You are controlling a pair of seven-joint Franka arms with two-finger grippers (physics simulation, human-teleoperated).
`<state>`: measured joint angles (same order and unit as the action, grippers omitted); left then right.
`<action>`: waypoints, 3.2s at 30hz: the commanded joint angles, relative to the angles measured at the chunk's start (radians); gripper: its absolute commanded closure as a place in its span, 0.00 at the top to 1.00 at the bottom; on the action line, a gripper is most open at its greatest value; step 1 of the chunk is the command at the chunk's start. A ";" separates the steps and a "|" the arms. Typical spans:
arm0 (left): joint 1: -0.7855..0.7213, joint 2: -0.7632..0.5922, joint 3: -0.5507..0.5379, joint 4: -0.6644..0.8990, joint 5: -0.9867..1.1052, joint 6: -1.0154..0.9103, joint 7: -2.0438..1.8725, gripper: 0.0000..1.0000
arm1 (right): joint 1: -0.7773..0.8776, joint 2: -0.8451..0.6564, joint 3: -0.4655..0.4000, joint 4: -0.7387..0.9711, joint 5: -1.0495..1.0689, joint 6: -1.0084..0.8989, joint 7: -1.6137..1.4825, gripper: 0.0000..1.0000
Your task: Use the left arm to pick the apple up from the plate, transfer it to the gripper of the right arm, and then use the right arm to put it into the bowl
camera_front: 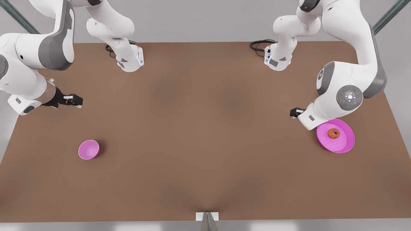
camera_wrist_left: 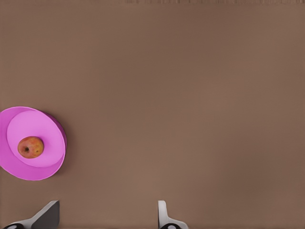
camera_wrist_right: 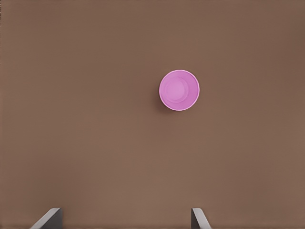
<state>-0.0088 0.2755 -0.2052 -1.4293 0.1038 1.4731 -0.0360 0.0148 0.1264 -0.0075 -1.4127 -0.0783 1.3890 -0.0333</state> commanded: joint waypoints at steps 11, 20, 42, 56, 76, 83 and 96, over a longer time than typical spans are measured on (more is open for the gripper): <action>0.277 0.286 0.208 -0.135 0.008 0.607 0.507 1.00 | 0.001 0.024 0.000 0.018 0.037 0.021 -0.005 1.00; 0.325 0.343 0.260 -0.290 0.008 0.845 0.531 1.00 | 0.001 0.035 0.000 0.015 0.032 0.019 -0.007 1.00; 0.342 0.379 0.271 -0.387 0.004 0.843 0.530 0.89 | 0.001 0.048 -0.002 0.015 0.023 0.021 -0.007 1.00; 0.124 0.359 0.057 -0.002 -0.541 0.026 0.067 0.71 | 0.040 0.216 0.001 0.100 0.124 0.070 -0.007 1.00; -0.079 0.778 -0.322 0.425 -1.124 0.541 -0.282 0.71 | -0.033 0.866 0.445 0.265 0.934 0.673 -1.367 1.00; -0.105 0.797 -0.333 0.440 -1.125 0.581 -0.223 0.72 | -0.033 0.926 0.567 0.270 1.006 0.682 -1.617 1.00; -0.114 0.797 -0.332 0.440 -1.118 0.581 -0.058 0.72 | -0.067 0.943 0.682 0.256 1.051 0.676 -1.743 1.00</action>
<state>-0.1227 1.0738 -0.5361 -0.9898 -1.0118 2.0502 -0.1300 -0.0515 1.0709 0.6730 -1.1558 0.9693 2.0632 -1.3410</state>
